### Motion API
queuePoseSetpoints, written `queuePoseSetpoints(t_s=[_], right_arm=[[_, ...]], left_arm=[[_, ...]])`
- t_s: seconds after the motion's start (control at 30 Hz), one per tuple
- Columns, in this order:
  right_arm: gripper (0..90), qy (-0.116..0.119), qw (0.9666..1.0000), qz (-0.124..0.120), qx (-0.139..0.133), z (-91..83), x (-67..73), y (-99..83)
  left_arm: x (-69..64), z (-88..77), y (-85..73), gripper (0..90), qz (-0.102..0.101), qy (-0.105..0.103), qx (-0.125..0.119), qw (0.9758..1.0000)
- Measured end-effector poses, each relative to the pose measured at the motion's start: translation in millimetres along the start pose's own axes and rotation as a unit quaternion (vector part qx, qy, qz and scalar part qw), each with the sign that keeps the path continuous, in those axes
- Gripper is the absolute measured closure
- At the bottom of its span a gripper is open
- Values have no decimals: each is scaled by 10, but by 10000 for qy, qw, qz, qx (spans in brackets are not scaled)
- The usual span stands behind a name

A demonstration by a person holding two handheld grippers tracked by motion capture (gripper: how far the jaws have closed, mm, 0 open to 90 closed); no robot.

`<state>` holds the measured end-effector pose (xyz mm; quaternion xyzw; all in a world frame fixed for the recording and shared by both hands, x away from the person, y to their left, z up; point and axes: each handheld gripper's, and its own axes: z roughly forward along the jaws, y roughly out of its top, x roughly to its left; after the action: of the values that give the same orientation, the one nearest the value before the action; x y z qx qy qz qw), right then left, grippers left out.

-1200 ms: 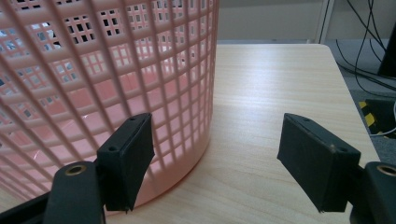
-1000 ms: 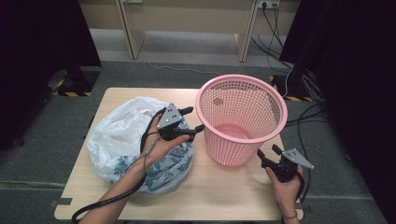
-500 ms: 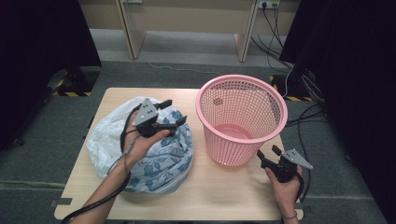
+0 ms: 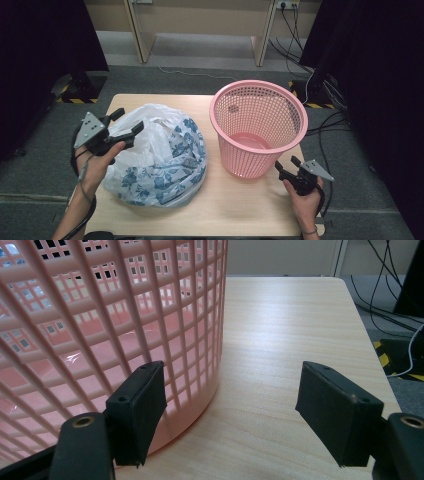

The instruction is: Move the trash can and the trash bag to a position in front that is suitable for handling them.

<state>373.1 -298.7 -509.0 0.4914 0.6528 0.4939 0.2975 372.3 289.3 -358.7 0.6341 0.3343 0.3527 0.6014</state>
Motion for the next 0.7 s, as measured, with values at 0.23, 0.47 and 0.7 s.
queuePoseSetpoints(t_s=[0.23,0.47,0.7], right_arm=[[279,-5,10000,-1,-3,3,-1,1],[278,9,10000,11,-16,2,-8,1],[278,11,10000,9,-8,7,-7,2]], left_arm=[[232,-298,-336,209,-397,400,21,9984],[373,-540,-500,208,-522,733,-39,9959],[437,-745,-735,206,-728,924,-92,9930]])
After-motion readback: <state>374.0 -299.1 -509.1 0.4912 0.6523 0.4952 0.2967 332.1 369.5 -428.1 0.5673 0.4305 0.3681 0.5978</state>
